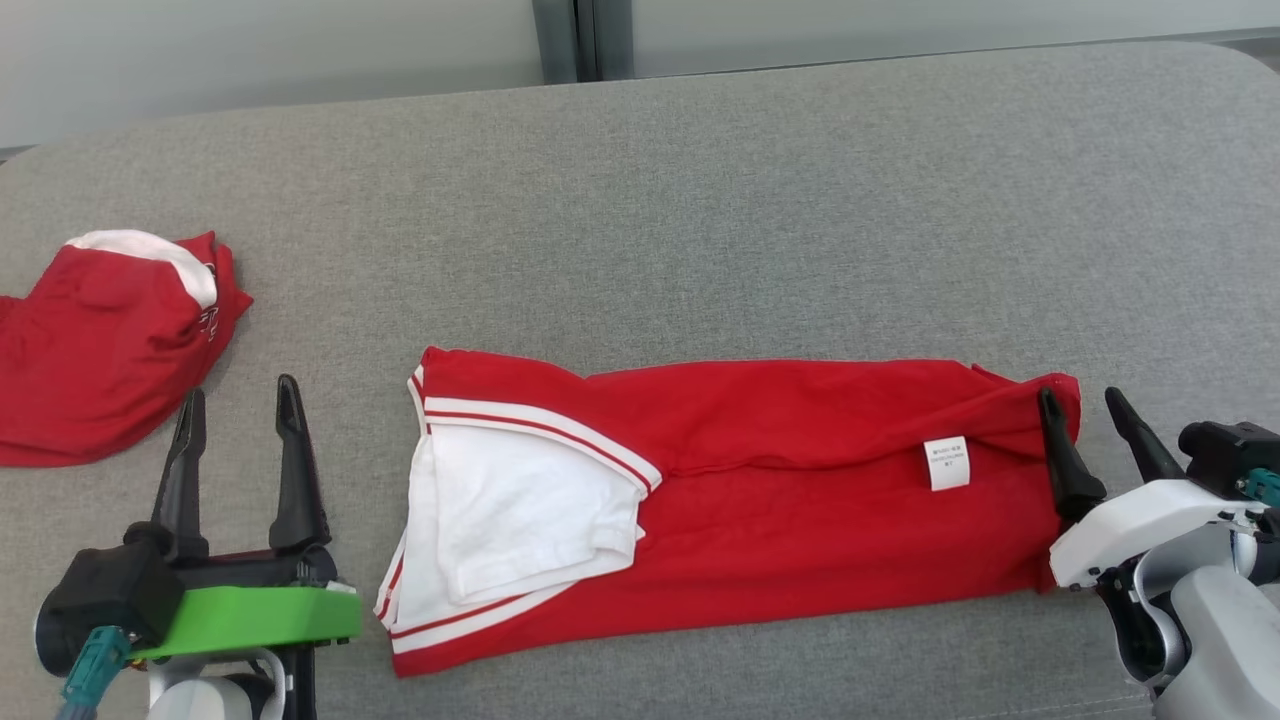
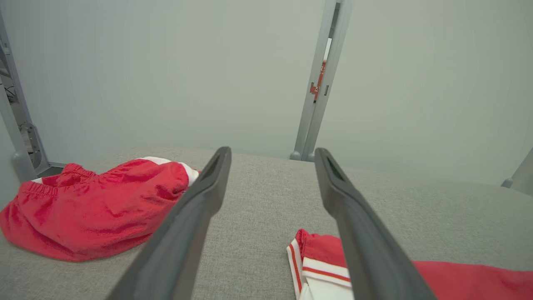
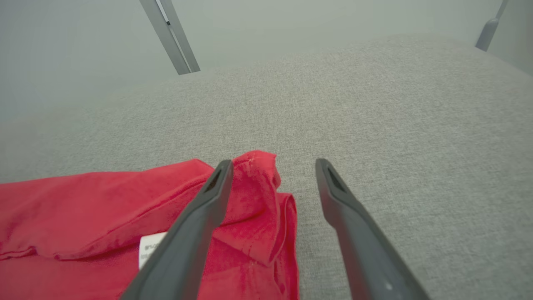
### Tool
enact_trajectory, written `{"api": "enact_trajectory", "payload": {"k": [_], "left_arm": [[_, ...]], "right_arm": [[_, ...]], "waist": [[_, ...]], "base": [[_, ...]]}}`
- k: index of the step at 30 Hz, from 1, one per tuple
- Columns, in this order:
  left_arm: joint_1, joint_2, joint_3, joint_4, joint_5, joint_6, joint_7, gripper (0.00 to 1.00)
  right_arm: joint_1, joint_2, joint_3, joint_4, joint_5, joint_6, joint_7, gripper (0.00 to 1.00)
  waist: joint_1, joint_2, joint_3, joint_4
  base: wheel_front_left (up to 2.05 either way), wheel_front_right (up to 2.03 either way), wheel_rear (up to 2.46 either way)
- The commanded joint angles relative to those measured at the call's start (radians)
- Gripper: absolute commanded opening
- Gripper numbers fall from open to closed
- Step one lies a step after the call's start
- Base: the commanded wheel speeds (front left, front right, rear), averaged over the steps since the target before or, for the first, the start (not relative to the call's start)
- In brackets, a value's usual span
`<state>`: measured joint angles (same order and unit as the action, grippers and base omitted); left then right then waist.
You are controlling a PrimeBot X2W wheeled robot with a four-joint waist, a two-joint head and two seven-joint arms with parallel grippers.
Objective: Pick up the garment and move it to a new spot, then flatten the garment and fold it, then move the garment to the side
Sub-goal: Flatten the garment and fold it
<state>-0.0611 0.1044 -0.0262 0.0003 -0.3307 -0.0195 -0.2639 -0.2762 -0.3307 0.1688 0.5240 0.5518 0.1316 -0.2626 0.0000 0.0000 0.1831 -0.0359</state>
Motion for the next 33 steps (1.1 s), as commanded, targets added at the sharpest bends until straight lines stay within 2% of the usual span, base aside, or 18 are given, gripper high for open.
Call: {"api": "enact_trajectory", "payload": {"k": [1,5,11,12,13,14,22,33], "left_arm": [[0.016,-0.014,0.032,-0.004,0.031,-0.011,0.000,1.00],[0.015,-0.040,0.088,0.005,0.084,-0.034,0.000,1.00],[0.025,-0.051,0.123,0.021,0.146,-0.056,0.000,1.00],[0.028,-0.052,0.126,0.026,0.150,-0.058,0.000,1.00],[0.031,-0.053,0.131,0.028,0.154,-0.059,0.000,1.00],[0.032,-0.053,0.136,0.031,0.157,-0.061,0.000,1.00],[0.043,-0.054,0.144,0.055,0.142,-0.056,0.000,1.00],[0.061,-0.054,0.145,0.069,0.138,-0.056,0.000,1.00]], "right_arm": [[-0.019,0.004,0.008,0.029,0.010,-0.002,-0.003,1.00],[-0.041,0.021,0.025,0.112,0.031,-0.002,-0.003,1.00],[-0.044,0.045,0.067,0.205,0.058,-0.002,-0.003,1.00],[-0.042,0.049,0.077,0.216,0.065,-0.002,-0.003,0.96],[-0.040,0.052,0.092,0.227,0.075,-0.002,-0.003,0.30],[-0.042,0.054,0.099,0.226,0.083,-0.002,-0.002,0.00],[-0.065,0.023,0.083,0.206,0.103,-0.002,-0.002,0.00],[-0.050,-0.093,-0.086,0.176,0.054,-0.002,-0.003,0.00]], "waist": [[0.0000,0.0000,0.001,0.005],[0.0000,0.0000,0.004,0.014],[0.0000,0.0000,0.002,0.022],[0.0000,0.0000,0.001,0.022],[0.0000,0.0000,-0.001,0.022],[0.0000,0.0000,-0.002,0.022],[0.0000,0.0000,-0.016,0.007],[0.0000,0.0000,-0.052,0.000]], "base": [[0.00,0.00,0.00],[0.00,0.00,0.00],[0.00,0.00,0.00],[0.00,0.00,0.00],[0.00,0.00,0.00],[0.00,0.00,0.00],[0.00,0.00,0.00],[0.00,0.00,0.00]]}}
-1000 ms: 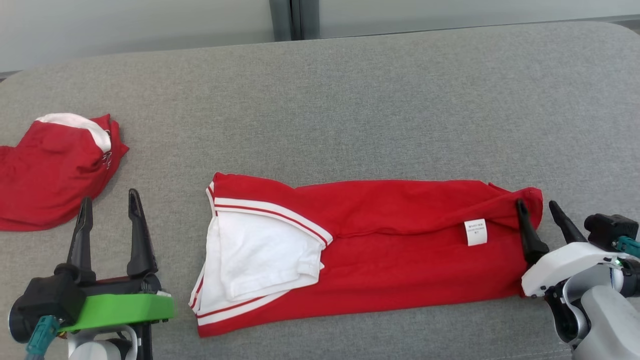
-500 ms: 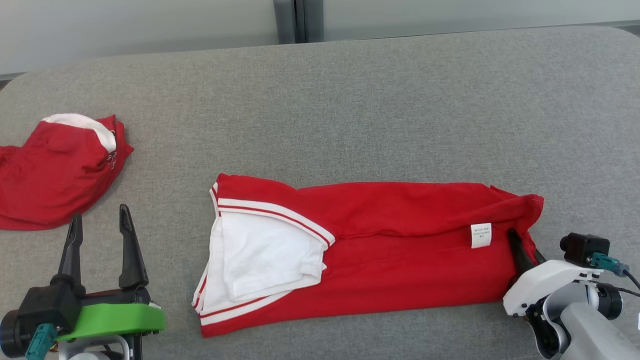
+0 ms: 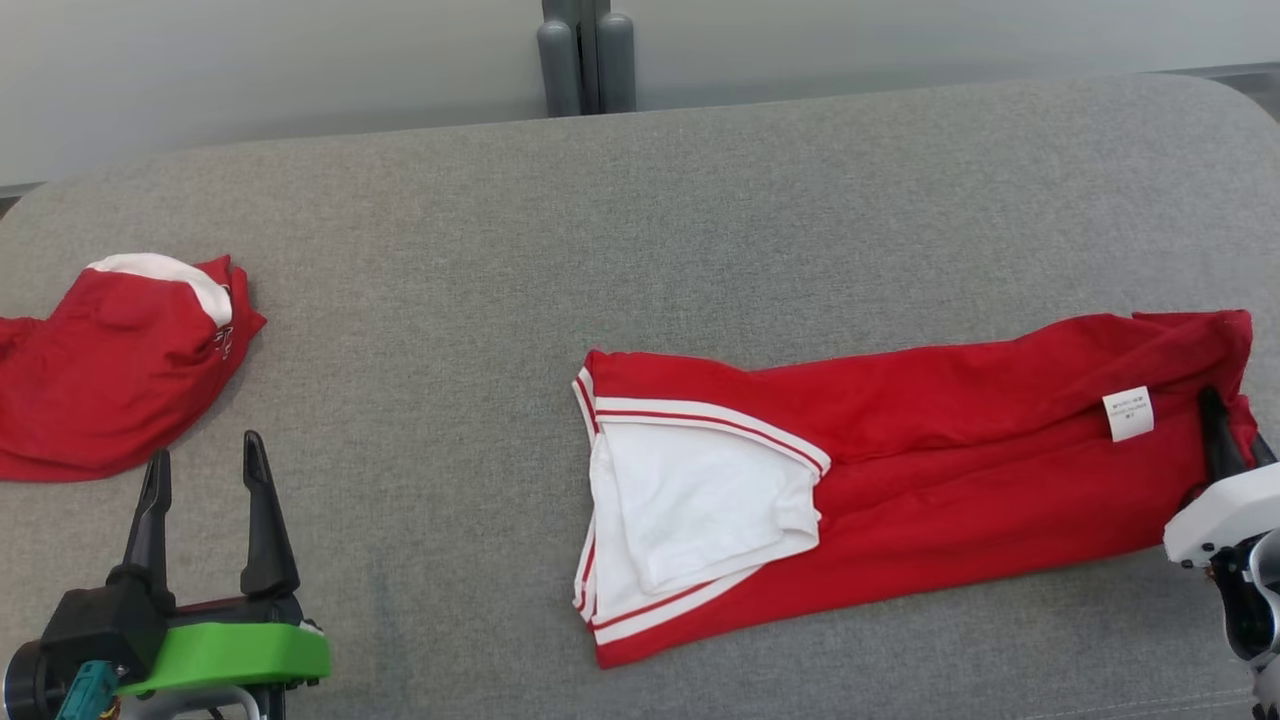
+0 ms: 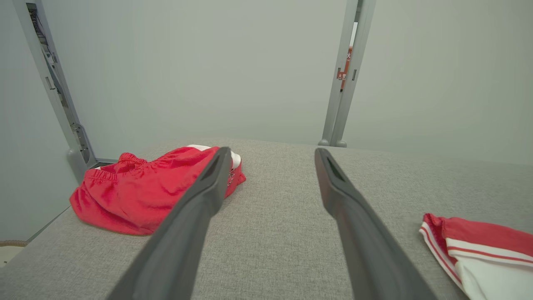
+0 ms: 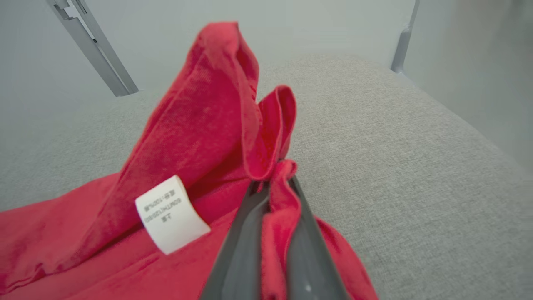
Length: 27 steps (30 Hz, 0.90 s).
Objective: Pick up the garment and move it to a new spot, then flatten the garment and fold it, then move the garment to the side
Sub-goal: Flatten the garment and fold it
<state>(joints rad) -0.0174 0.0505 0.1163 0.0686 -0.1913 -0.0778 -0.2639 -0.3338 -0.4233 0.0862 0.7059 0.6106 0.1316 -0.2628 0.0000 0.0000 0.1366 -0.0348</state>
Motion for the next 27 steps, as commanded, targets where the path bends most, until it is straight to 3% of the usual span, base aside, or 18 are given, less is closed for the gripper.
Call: {"api": "enact_trajectory", "payload": {"k": [1,10,19,27], "left_arm": [[0.019,0.000,0.005,0.002,-0.002,0.003,0.000,1.00],[0.038,0.001,0.000,0.000,-0.010,0.012,0.000,1.00],[0.036,0.001,0.000,0.009,-0.008,0.001,0.000,1.00],[0.023,0.001,-0.013,0.015,-0.013,0.005,0.000,1.00]], "right_arm": [[0.011,-0.004,-0.010,-0.016,-0.013,-0.002,-0.003,0.00],[0.041,0.055,0.026,-0.179,-0.091,-0.002,-0.003,0.00],[0.059,0.132,0.193,-0.325,-0.133,-0.002,-0.003,0.00],[0.023,0.193,0.329,-0.344,-0.129,-0.002,-0.003,0.00]], "waist": [[0.0000,0.0000,-0.009,-0.002],[0.0000,0.0000,-0.036,-0.011],[0.0000,0.0000,-0.037,0.011],[0.0000,0.0000,-0.029,0.042]], "base": [[0.00,0.00,0.00],[0.00,0.00,0.00],[0.00,0.00,0.00],[0.00,0.00,0.00]]}}
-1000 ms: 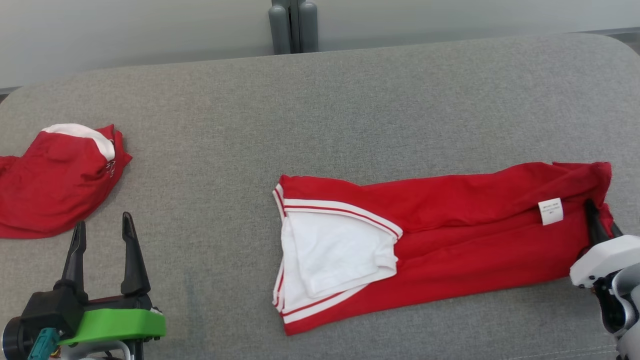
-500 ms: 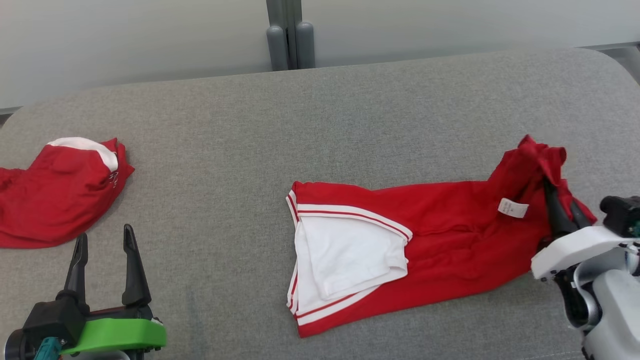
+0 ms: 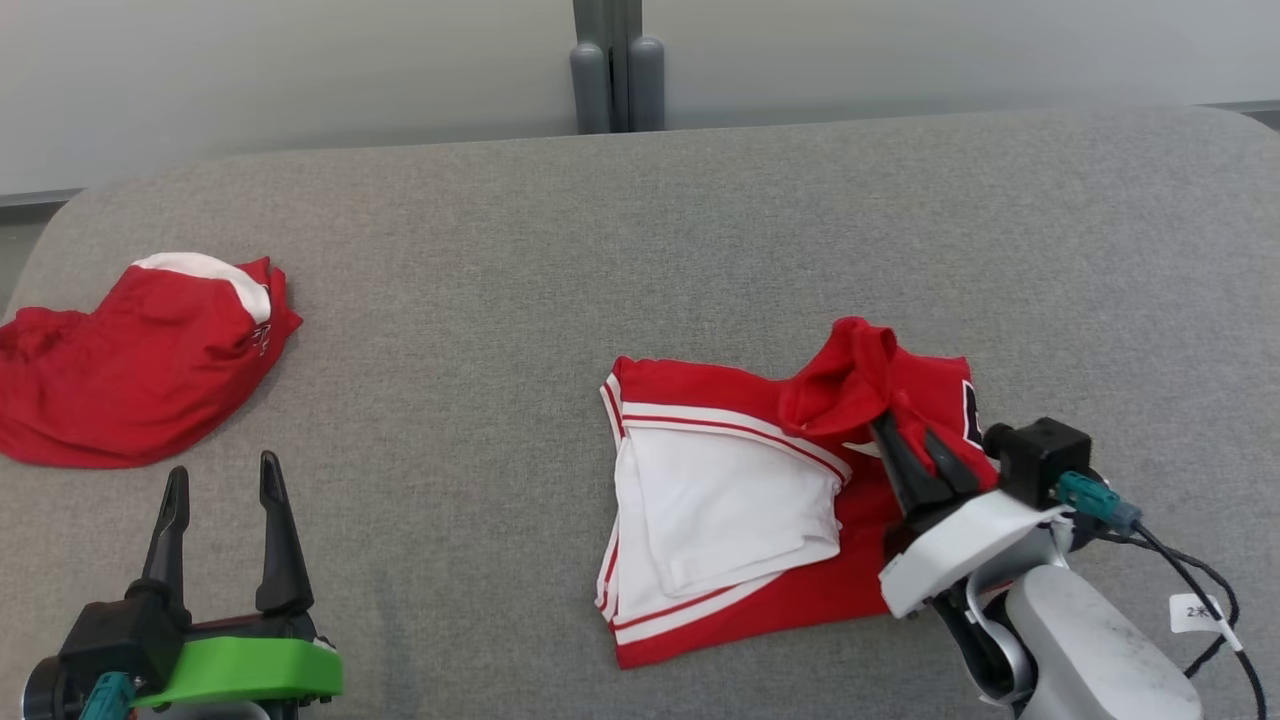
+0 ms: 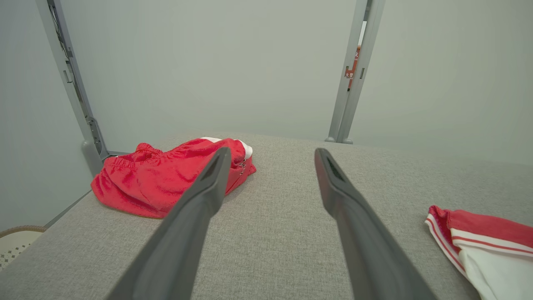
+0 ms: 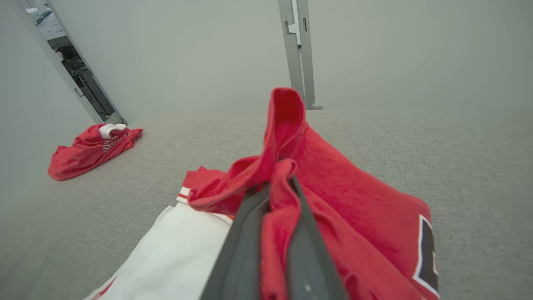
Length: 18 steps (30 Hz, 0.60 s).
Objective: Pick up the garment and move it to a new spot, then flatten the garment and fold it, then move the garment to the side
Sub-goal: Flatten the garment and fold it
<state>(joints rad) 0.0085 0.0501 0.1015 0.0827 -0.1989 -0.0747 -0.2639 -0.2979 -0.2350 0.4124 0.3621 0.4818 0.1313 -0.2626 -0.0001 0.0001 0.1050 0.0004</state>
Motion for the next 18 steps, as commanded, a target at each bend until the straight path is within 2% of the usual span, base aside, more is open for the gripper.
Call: {"api": "enact_trajectory", "payload": {"k": [1,8,17,18], "left_arm": [[-0.005,0.001,-0.003,0.003,-0.006,0.002,0.000,1.00],[-0.029,0.001,-0.021,0.020,-0.017,-0.005,0.000,1.00],[-0.038,0.001,-0.040,0.030,-0.023,0.007,0.000,1.00],[-0.038,0.001,-0.041,0.032,-0.023,0.007,0.000,1.00]], "right_arm": [[-0.019,0.011,0.010,0.004,0.001,-0.001,-0.003,0.00],[-0.076,0.089,0.077,0.071,-0.020,-0.001,-0.003,0.00],[-0.114,0.150,0.133,0.177,-0.017,-0.001,-0.003,0.00],[-0.115,0.154,0.139,0.190,-0.015,-0.001,-0.003,0.42]], "waist": [[0.0001,-0.0001,0.003,0.012],[0.0001,-0.0001,0.015,0.051],[0.0001,-0.0001,0.019,0.090],[0.0001,-0.0001,0.018,0.091]], "base": [[0.00,0.00,0.00],[0.00,0.00,0.00],[0.00,0.00,0.00],[0.00,0.00,0.00]]}}
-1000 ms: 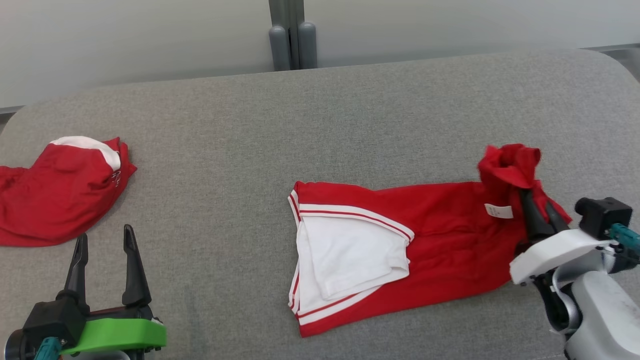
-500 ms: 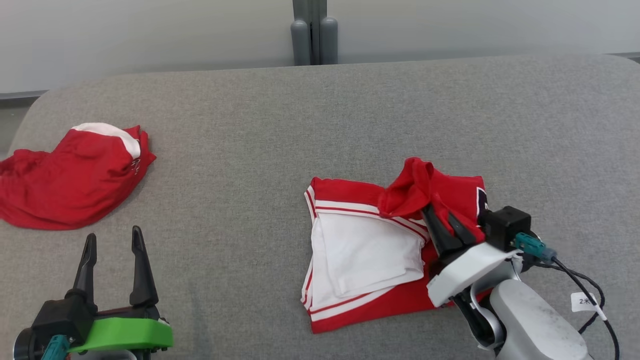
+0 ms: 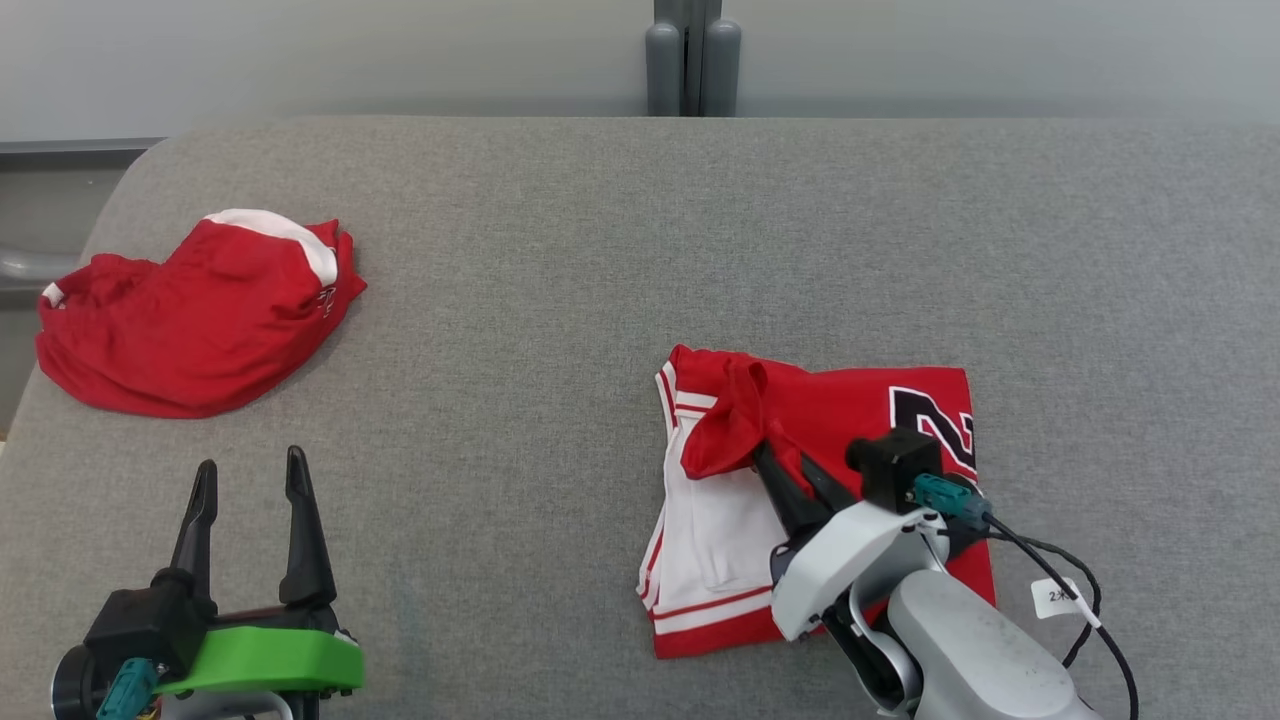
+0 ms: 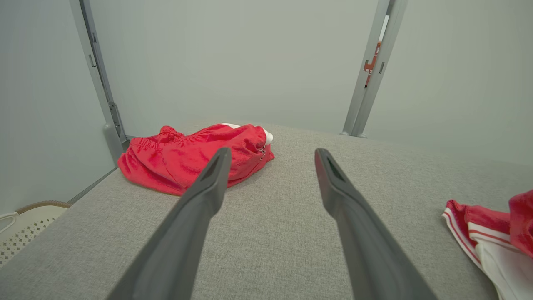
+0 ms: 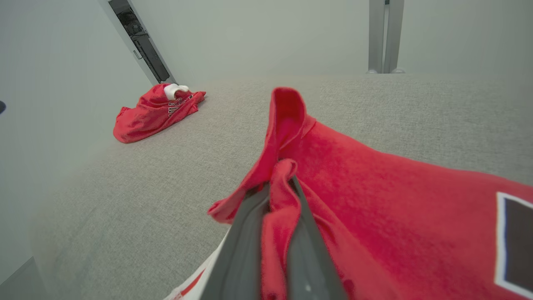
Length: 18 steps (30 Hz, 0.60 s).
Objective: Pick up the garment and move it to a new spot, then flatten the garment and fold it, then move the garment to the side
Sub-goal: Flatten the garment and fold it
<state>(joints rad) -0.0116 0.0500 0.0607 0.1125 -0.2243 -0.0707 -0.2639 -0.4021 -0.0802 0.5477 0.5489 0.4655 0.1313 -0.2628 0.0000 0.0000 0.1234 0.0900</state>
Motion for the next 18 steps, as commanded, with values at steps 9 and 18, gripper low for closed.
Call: {"api": "enact_trajectory", "payload": {"k": [9,18], "left_arm": [[-0.001,0.001,-0.006,0.012,0.003,0.005,0.000,1.00],[0.012,0.001,0.000,0.018,0.014,-0.001,0.000,1.00]], "right_arm": [[0.008,-0.034,-0.015,-0.076,0.005,-0.001,-0.003,1.00],[0.117,-0.147,-0.219,-0.259,-0.028,-0.001,-0.003,1.00]], "waist": [[0.0000,0.0000,-0.014,-0.033],[0.0000,0.0000,-0.040,-0.081]], "base": [[0.00,0.00,0.00],[0.00,0.00,0.00]]}}
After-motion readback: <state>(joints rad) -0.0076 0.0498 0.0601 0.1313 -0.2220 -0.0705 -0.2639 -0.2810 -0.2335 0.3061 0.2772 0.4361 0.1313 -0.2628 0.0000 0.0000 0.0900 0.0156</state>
